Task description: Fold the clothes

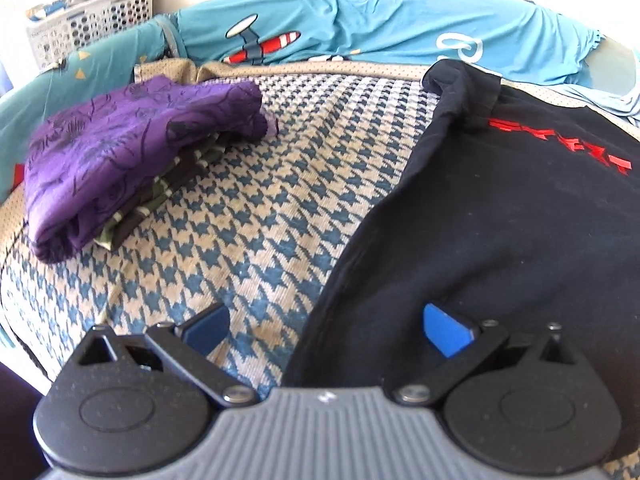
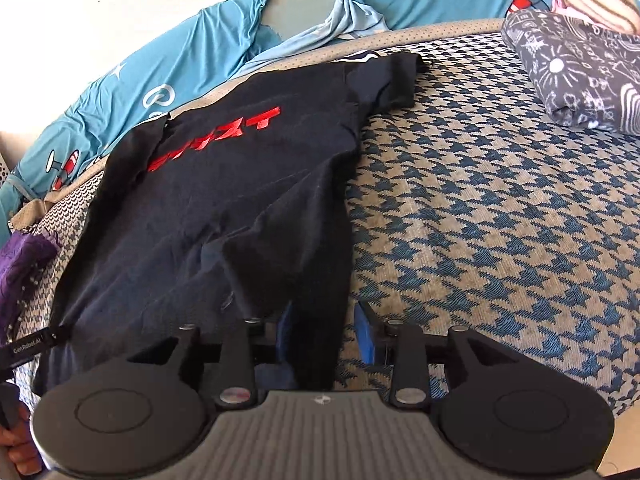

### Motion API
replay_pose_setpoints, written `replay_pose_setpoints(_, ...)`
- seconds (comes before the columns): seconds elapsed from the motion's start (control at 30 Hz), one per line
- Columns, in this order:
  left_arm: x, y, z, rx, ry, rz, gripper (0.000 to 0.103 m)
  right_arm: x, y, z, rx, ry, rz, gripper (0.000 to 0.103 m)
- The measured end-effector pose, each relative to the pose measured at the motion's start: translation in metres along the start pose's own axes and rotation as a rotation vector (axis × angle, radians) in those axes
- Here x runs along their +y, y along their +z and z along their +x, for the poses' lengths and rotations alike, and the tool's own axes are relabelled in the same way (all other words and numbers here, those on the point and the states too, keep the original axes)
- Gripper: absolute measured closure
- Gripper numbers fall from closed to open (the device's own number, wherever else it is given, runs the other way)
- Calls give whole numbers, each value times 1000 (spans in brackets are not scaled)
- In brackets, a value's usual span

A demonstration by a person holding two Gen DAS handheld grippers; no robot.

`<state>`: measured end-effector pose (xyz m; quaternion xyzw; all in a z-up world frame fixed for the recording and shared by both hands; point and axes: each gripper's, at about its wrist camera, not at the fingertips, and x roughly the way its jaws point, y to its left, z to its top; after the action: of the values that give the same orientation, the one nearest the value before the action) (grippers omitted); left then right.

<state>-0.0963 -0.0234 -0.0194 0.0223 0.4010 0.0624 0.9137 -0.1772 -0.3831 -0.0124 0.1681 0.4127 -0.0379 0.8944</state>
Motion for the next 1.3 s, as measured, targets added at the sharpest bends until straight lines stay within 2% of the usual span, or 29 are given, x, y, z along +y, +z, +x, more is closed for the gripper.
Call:
replay_pose_setpoints(0.13, -2, -3, -11, -63, -6, 15, 0, 12, -6, 3, -20, -27, -79, 73)
replay_pose_setpoints(0.2, -4, -2, -15, -80, -18, 22, 0, 16, -7, 5, -29, -32, -103, 86)
replay_pose_setpoints(0.3, -6, 0, -15, -83, -32, 31, 0, 16, -9, 3, -45, -29, -86, 99)
replay_pose_setpoints(0.53, -14, 0, -19, -96, -54, 73, 0, -2, -15, -40, -218, -40, 76, 99)
replay_pose_setpoints(0.63, -16, -1, -19, -97, -66, 80, 0, -12, -21, -52, -241, -90, 146, 100)
replay_pose_setpoints(0.73, -20, -2, -22, -95, -94, 94, 0, -12, -22, -54, -260, -150, 141, 100)
replay_pose_setpoints(0.83, -23, -5, -26, -96, -109, 122, 0, -16, -21, -53, -249, -169, 175, 100)
replay_pose_setpoints(0.93, -26, -10, -30, -88, -137, 145, 0, -22, -16, -51, -202, -104, 171, 100)
replay_pose_setpoints(1.03, -28, -16, -42, -102, -190, 174, 0, -15, -21, -53, -199, -143, 120, 100)
replay_pose_setpoints(1.13, -34, -25, -54, -120, -228, 221, 0, -12, -31, -55, -191, -168, 130, 99)
replay_pose_setpoints(1.3, -48, -41, -67, -122, -294, 309, 0, -8, -46, -59, -143, -154, 136, 99)
